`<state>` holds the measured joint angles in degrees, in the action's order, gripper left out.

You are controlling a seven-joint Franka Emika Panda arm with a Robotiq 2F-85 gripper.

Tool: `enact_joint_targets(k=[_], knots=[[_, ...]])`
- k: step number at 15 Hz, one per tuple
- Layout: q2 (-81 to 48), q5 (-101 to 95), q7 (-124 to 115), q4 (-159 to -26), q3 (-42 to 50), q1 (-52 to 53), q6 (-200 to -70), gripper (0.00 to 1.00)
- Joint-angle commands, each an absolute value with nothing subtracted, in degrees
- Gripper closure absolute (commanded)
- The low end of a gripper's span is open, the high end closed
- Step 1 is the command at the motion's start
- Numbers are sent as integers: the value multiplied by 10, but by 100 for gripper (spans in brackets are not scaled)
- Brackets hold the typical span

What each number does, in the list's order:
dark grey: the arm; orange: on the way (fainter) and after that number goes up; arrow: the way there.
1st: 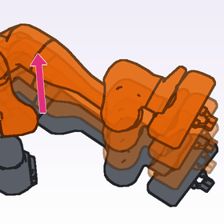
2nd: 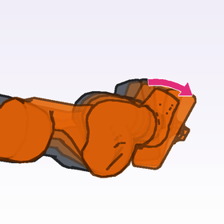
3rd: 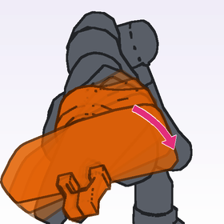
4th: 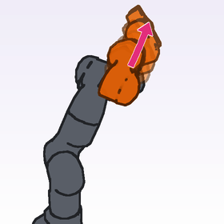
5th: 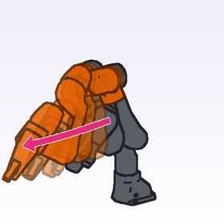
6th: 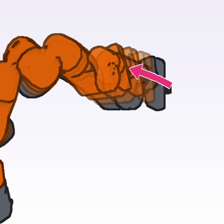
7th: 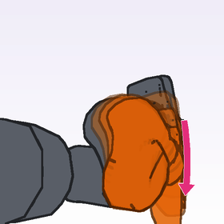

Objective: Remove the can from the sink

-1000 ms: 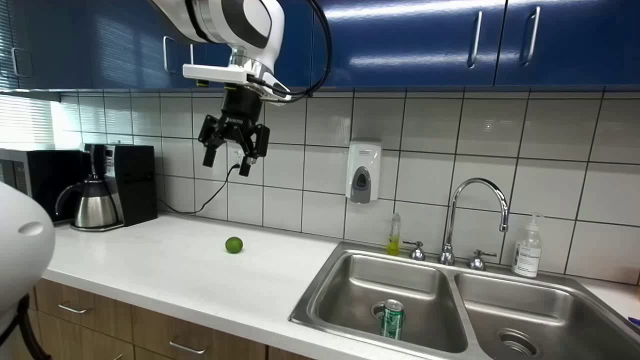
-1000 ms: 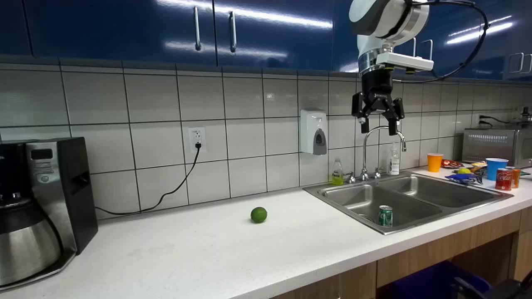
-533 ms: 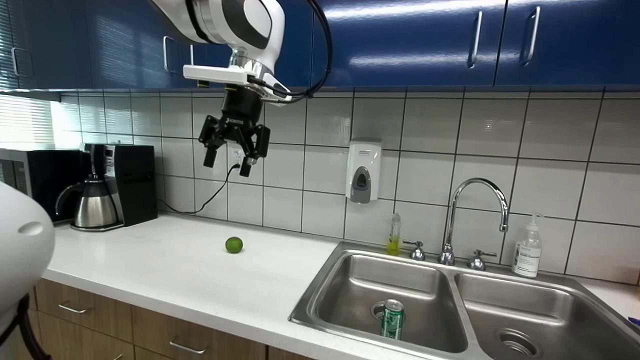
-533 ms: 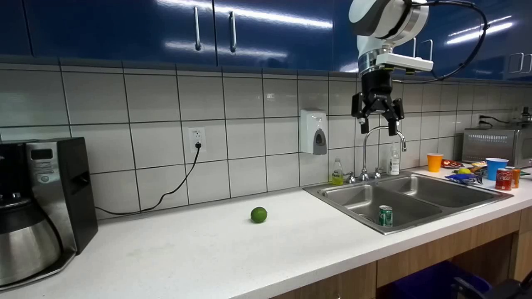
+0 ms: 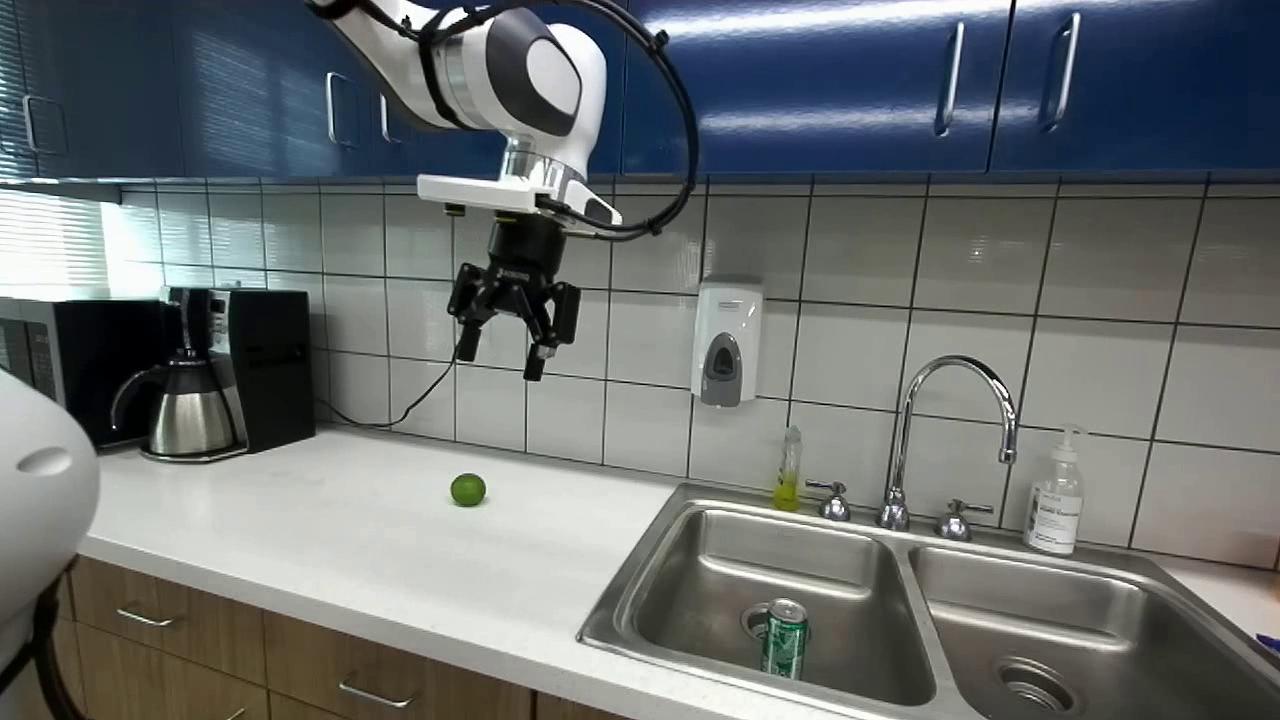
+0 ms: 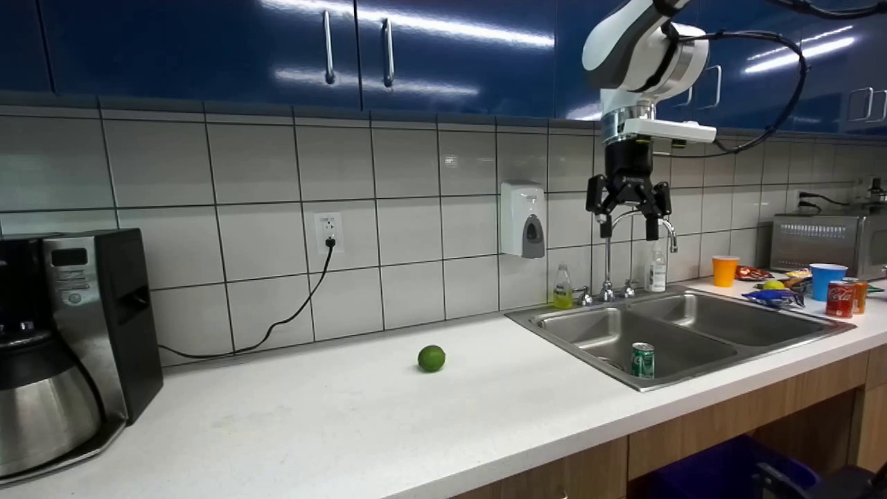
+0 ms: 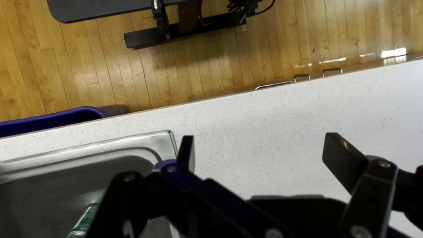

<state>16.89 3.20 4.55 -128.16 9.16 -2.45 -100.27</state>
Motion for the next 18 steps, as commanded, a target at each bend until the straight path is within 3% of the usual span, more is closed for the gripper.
enact_joint_targets(k=[1, 18], knots=[[120, 34, 63, -1250, 100, -47, -1034, 0], [-113, 55, 124, -1133, 144, -132, -1178, 0]])
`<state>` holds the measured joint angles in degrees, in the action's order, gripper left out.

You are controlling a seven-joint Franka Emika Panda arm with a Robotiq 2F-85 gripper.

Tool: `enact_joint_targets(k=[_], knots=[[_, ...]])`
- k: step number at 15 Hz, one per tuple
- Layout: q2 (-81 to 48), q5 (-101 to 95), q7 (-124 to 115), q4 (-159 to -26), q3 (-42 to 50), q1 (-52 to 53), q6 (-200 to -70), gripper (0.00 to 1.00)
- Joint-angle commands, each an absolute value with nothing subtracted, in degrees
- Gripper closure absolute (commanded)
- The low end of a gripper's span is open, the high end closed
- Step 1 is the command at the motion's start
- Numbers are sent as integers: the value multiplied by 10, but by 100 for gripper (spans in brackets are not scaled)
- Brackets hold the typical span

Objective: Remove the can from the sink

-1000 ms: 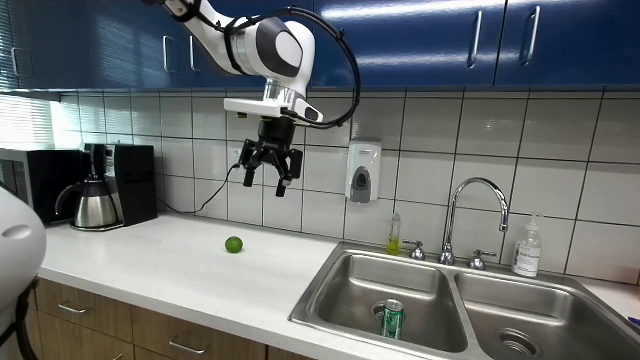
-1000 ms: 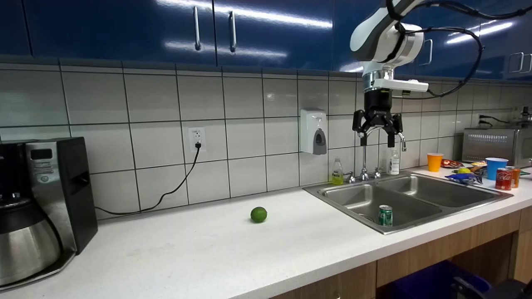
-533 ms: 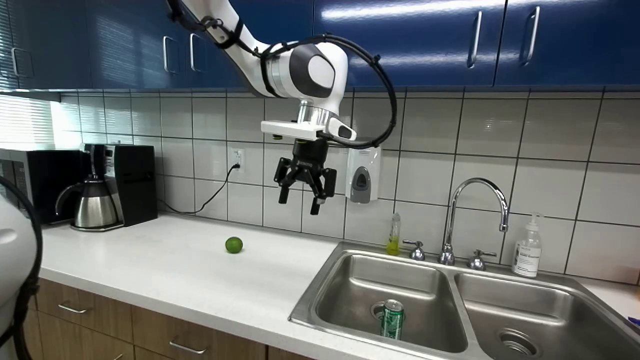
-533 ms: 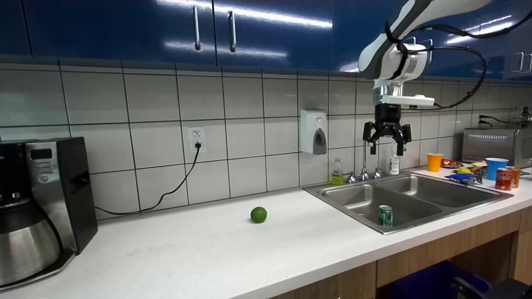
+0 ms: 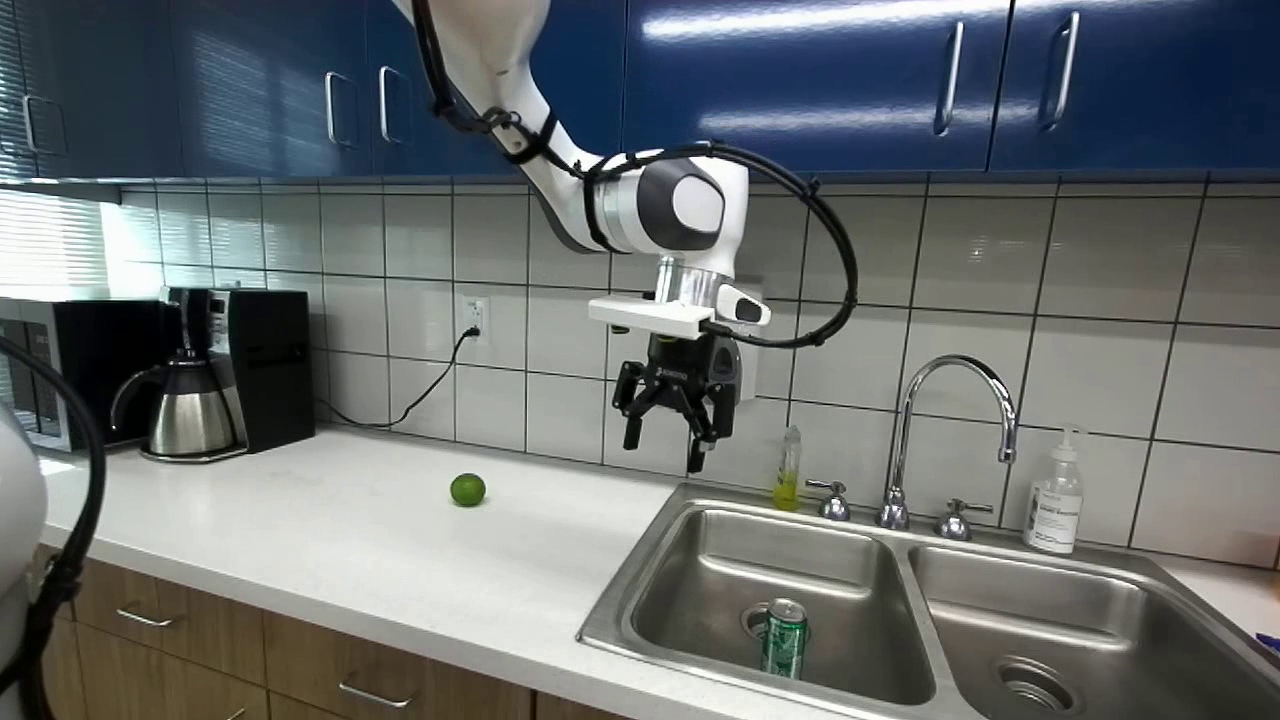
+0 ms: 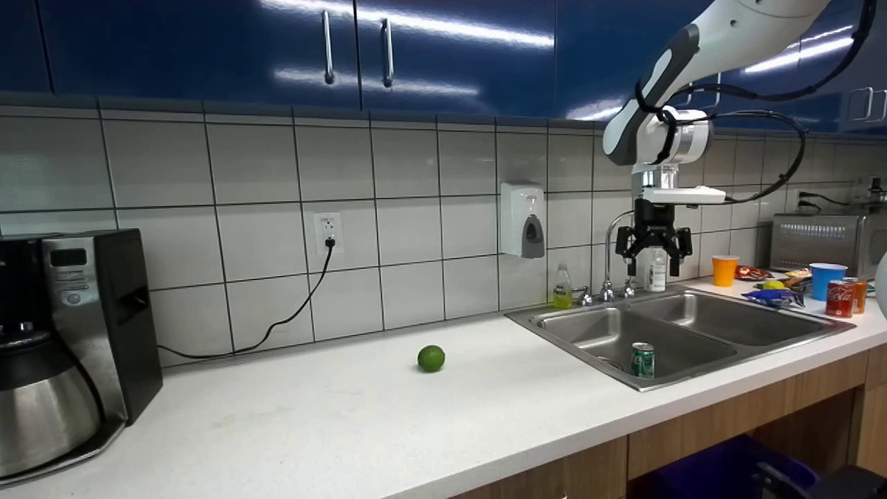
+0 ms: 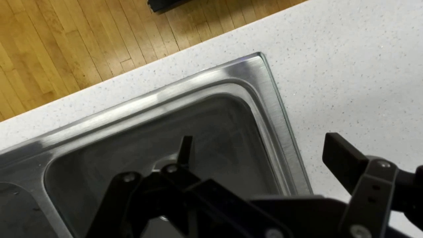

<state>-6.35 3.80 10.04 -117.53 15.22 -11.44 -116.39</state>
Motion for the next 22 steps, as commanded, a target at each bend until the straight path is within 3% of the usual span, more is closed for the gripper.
enact_joint_targets(k=[1, 22], knots=[[-129, 57, 125, -1124, 143, -136, -1184, 0], [-426, 77, 120, -909, 101, -231, -1268, 0]])
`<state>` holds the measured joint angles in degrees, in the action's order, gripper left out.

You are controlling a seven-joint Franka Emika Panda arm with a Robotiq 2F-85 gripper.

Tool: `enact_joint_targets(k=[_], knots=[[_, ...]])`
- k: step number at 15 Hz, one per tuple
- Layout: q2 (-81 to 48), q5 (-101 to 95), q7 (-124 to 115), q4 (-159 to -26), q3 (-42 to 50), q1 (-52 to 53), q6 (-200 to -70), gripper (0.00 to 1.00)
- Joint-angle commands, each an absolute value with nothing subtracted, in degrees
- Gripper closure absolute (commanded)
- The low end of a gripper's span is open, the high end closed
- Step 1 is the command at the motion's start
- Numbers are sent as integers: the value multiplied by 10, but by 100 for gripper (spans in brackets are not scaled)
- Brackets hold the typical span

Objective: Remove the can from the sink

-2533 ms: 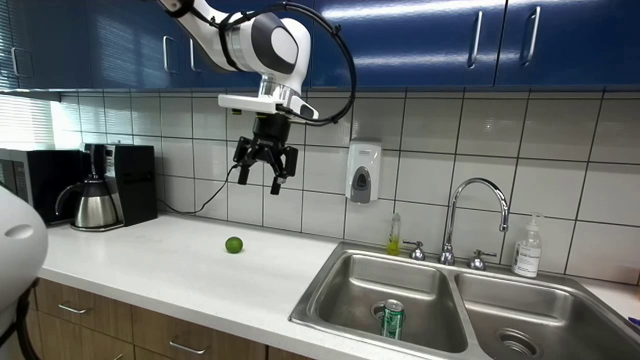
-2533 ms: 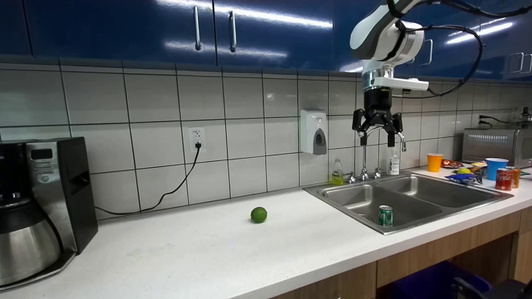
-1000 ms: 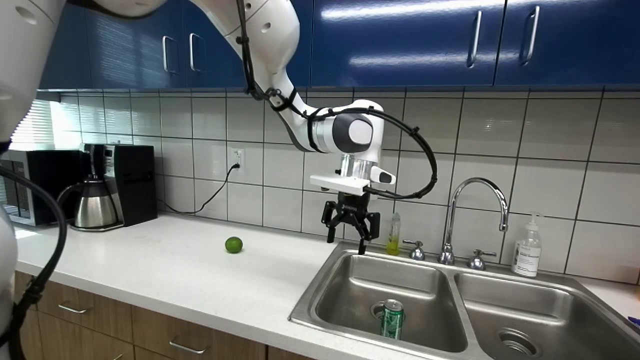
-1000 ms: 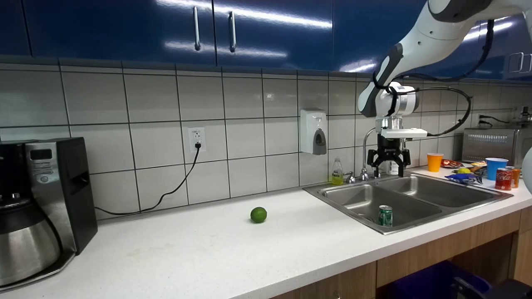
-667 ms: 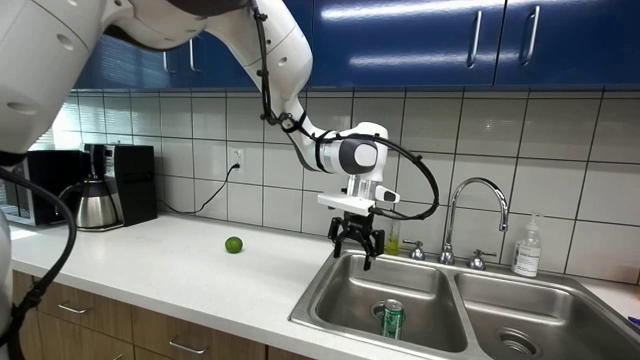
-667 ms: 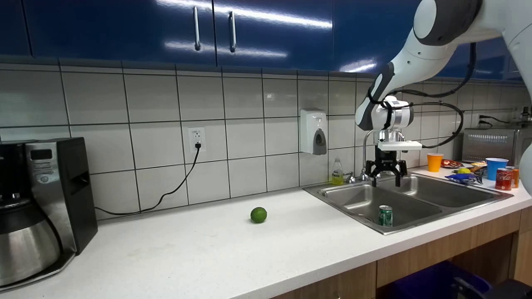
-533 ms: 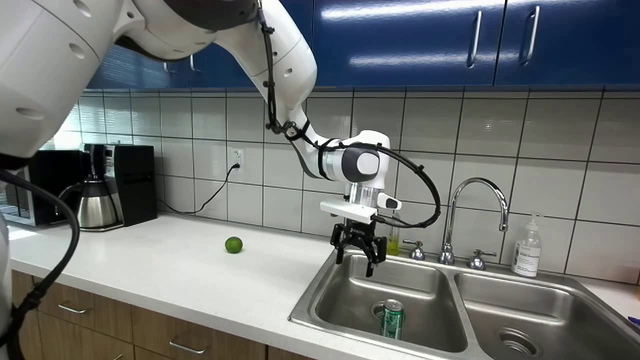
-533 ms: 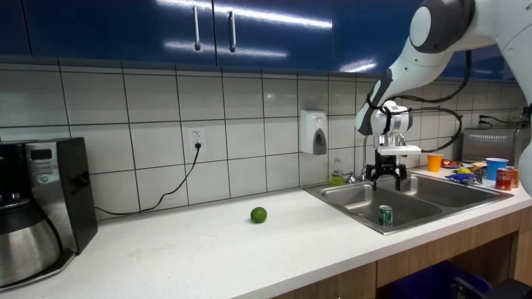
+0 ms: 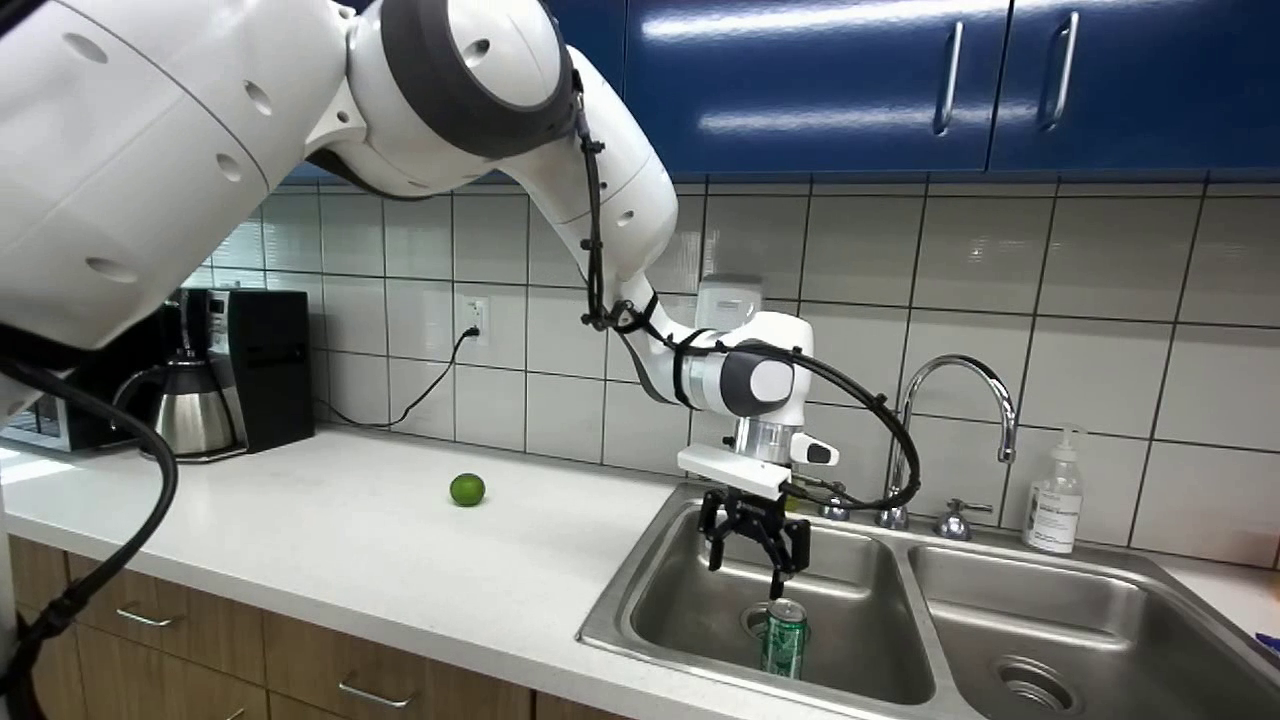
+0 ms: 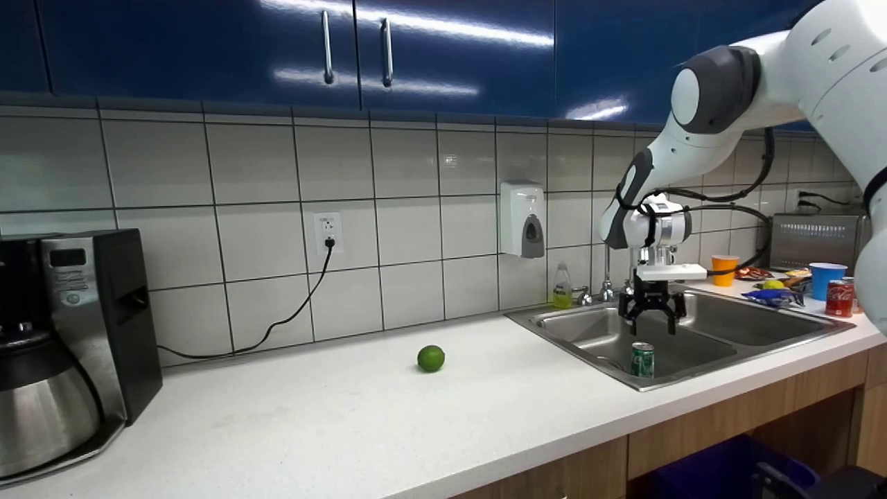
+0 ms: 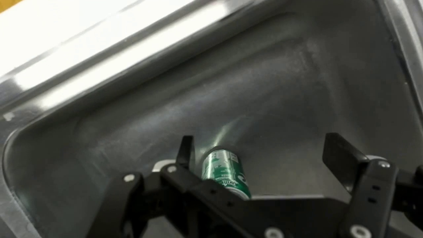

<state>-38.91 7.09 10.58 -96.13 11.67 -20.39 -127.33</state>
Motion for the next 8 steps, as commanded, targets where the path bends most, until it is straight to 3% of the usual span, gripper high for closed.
enact_joint_targets(k=[1, 8], knots=[[-437, 77, 119, -898, 99, -234, -1268, 0], [-502, 71, 112, -821, 90, -243, -1266, 0]])
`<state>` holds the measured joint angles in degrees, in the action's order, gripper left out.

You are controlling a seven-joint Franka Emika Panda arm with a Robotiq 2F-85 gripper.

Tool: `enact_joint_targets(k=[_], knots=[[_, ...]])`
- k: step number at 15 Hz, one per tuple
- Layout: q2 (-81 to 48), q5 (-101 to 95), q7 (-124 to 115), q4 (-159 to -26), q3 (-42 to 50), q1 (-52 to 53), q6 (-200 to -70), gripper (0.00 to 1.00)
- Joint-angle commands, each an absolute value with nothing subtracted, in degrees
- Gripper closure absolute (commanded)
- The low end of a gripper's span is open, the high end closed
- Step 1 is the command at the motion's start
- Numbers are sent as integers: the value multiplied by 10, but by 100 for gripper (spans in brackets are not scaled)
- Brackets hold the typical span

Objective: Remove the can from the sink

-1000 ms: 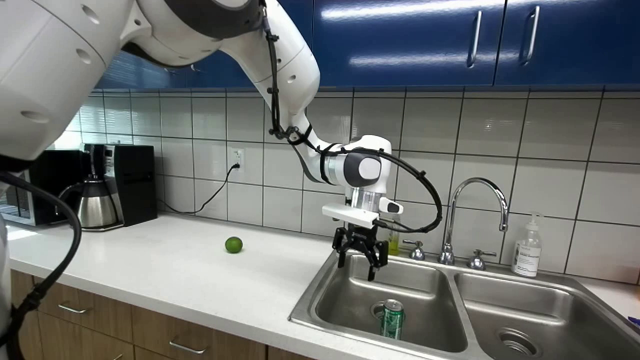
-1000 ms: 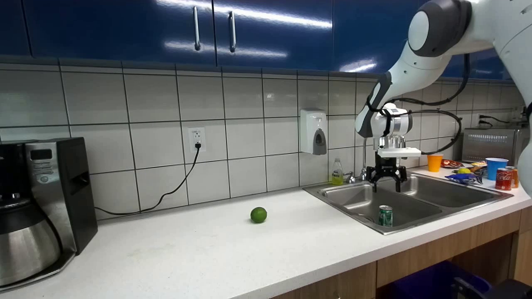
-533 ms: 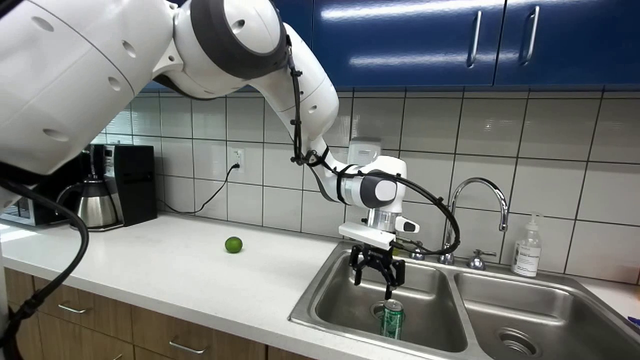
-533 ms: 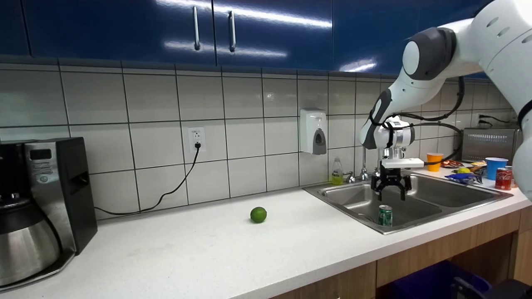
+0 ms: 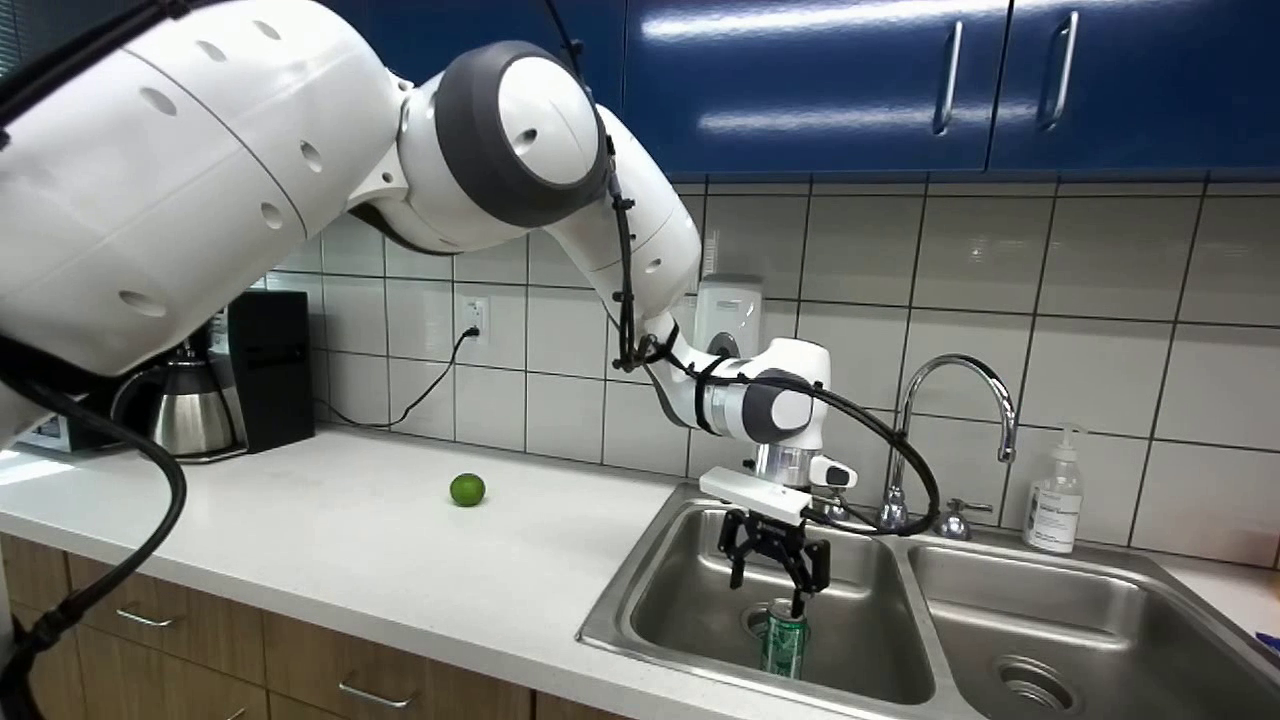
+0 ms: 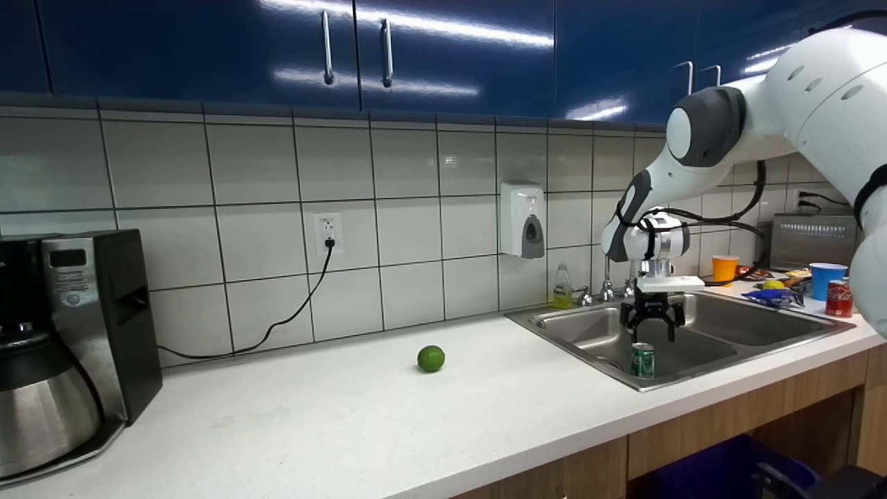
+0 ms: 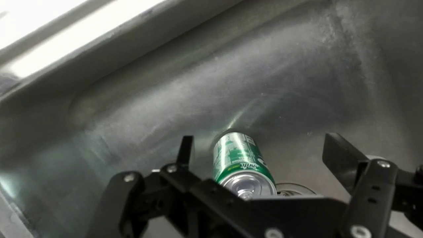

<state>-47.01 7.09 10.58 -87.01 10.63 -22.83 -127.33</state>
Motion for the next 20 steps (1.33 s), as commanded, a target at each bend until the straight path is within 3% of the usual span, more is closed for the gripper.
enact_joint_targets(k=[1, 20], knots=[[-510, 70, 112, -810, 89, -243, -1264, 0], [-623, 64, 101, -683, 90, -254, -1257, 0]])
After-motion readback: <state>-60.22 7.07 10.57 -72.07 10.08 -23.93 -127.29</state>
